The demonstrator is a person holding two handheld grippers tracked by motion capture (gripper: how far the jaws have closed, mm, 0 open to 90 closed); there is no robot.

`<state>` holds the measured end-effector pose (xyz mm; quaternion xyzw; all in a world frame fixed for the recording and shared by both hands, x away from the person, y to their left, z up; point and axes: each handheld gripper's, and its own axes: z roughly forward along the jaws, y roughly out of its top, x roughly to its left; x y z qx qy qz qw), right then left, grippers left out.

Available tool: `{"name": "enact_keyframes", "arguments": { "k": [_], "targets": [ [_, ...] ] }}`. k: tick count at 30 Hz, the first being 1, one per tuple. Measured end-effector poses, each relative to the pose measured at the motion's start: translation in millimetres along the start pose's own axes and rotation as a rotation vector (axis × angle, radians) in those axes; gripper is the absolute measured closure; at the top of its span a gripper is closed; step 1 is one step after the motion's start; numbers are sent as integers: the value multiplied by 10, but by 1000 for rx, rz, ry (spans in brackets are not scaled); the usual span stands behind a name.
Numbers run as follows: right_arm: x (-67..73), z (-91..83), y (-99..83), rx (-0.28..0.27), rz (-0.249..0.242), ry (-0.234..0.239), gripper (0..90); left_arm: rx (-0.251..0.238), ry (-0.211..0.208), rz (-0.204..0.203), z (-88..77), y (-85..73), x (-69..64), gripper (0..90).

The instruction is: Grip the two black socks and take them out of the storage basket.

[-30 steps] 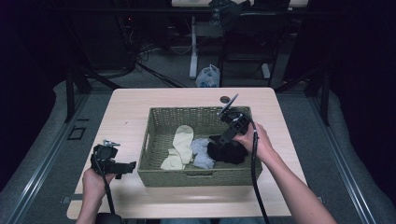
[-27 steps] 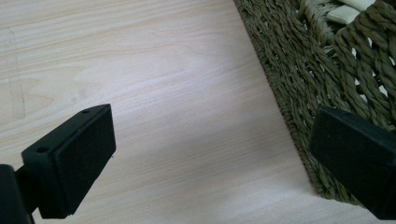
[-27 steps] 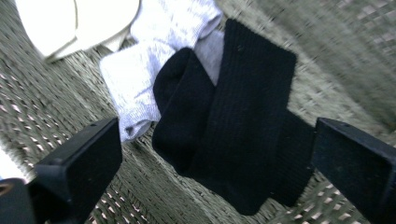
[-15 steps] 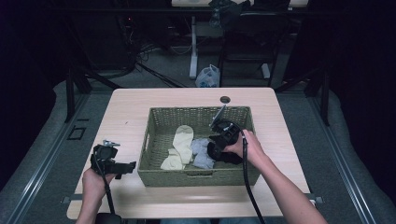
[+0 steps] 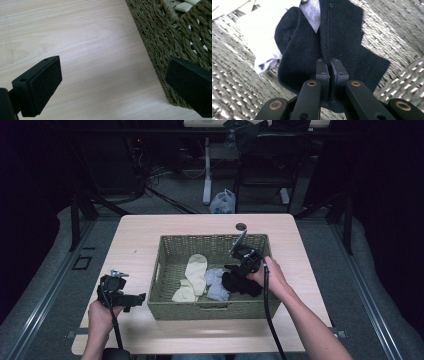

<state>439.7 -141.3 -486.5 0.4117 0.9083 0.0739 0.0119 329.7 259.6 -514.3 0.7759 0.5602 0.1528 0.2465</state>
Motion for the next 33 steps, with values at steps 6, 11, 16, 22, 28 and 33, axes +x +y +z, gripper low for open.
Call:
{"name": "enact_keyframes", "arguments": {
  "k": [6, 11, 16, 22, 28, 33],
  "targets": [
    [-48, -182, -43, -39, 14, 9, 870, 5, -3, 2, -1, 2, -3, 12],
    [-90, -384, -49, -57, 13, 19, 870, 5, -3, 3, 3, 2, -2, 12],
    [-87, -529, -47, -96, 29, 21, 870, 1, -2, 3, 2, 0, -3, 11],
    [-107, -641, -37, -109, 31, 21, 871, 4, -5, 4, 5, 1, -2, 12],
    [-115, -776, 4, -96, 17, 19, 871, 3, -3, 5, 10, 1, -5, 11],
    [-109, -894, 46, -97, 10, 18, 870, 3, -4, 6, 11, 1, -5, 11]
  ]
}}
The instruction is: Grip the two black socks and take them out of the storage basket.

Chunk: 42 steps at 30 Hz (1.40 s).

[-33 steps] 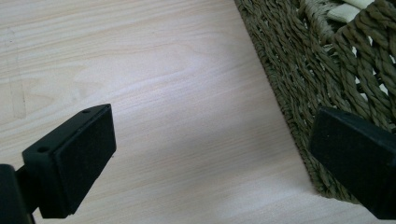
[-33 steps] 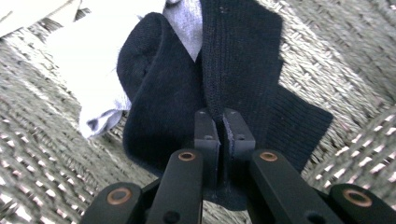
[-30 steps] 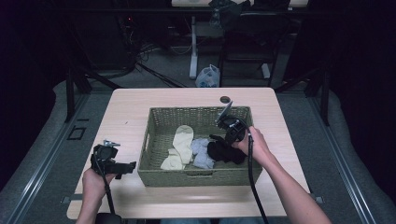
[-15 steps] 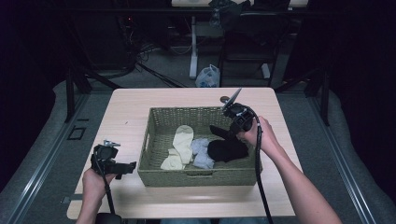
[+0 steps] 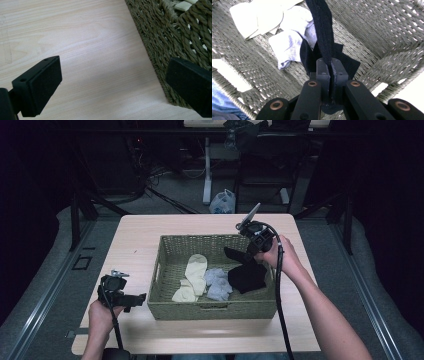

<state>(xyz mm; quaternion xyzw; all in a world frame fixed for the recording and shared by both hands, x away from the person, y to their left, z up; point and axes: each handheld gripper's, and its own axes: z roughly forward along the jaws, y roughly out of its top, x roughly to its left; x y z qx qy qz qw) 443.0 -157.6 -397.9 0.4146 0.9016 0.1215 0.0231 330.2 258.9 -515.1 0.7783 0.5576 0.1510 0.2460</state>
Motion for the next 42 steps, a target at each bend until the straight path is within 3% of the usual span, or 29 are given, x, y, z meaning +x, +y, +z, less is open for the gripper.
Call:
{"name": "enact_keyframes", "arguments": {
  "k": [22, 42],
  "targets": [
    [-18, -408, 179, -28, -5, 7, 870, 1, -3, -3, -4, 0, 5, 11],
    [-54, -786, 272, -61, 6, -20, 870, -1, -2, 1, -2, 2, 1, 11]
  ]
}}
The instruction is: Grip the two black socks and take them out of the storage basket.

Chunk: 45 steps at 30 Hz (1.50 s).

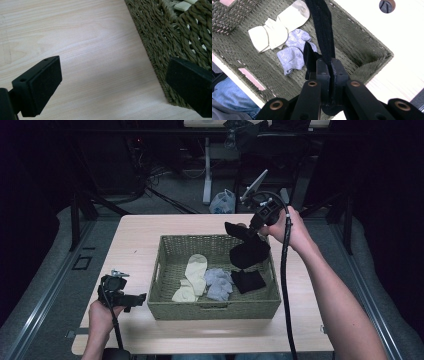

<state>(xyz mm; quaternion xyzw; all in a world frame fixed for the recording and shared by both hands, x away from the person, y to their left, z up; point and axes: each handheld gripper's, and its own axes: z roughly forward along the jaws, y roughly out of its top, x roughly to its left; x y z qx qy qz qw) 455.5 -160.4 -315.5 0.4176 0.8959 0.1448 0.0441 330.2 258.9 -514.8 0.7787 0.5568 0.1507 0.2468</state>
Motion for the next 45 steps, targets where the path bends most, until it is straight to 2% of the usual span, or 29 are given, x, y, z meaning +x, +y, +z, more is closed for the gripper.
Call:
{"name": "enact_keyframes", "arguments": {
  "k": [13, 29, 36, 45],
  "targets": [
    [-174, -259, -121, -30, 34, -19, 870, -1, 0, -2, 3, -1, 1, 11],
    [-619, -470, -532, -42, 126, -65, 870, -1, 1, -5, 2, -1, 1, 11],
    [-857, -459, -776, -36, 190, -89, 870, 3, 1, -6, 1, -1, 11, 11],
    [-1098, -212, -1046, -8, 263, -117, 870, 3, 2, -6, 0, -2, 10, 11]
  ]
}}
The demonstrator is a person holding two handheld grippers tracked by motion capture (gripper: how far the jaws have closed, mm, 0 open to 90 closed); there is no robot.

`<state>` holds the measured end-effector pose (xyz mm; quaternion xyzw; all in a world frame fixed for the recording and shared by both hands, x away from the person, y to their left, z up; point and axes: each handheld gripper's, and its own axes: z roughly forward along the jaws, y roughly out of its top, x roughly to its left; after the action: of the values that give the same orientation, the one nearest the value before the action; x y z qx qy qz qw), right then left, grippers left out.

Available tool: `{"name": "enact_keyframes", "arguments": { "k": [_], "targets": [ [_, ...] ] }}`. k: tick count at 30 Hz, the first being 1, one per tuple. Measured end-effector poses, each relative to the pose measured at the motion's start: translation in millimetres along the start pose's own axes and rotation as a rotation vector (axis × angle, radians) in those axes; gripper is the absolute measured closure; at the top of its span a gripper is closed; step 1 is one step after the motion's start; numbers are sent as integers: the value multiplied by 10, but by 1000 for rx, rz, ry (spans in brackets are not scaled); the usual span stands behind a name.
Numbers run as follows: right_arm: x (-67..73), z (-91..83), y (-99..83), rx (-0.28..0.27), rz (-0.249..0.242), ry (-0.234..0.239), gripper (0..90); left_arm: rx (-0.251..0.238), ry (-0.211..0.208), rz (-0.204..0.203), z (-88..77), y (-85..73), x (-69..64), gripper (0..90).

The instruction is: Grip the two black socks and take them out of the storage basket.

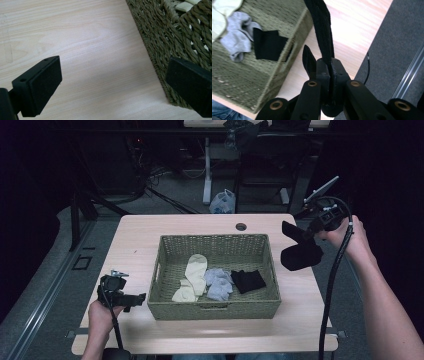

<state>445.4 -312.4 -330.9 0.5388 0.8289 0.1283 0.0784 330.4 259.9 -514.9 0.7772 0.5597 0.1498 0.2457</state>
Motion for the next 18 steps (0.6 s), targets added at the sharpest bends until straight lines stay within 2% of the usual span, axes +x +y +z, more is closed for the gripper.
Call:
{"name": "enact_keyframes", "arguments": {
  "k": [8, 18],
  "targets": [
    [-144, 255, -120, 22, 38, -2, 870, 0, 0, 0, 3, 0, -1, 11],
    [-210, 643, -293, 60, 72, -12, 868, 2, 0, 1, 2, 0, -3, 11]
  ]
}}
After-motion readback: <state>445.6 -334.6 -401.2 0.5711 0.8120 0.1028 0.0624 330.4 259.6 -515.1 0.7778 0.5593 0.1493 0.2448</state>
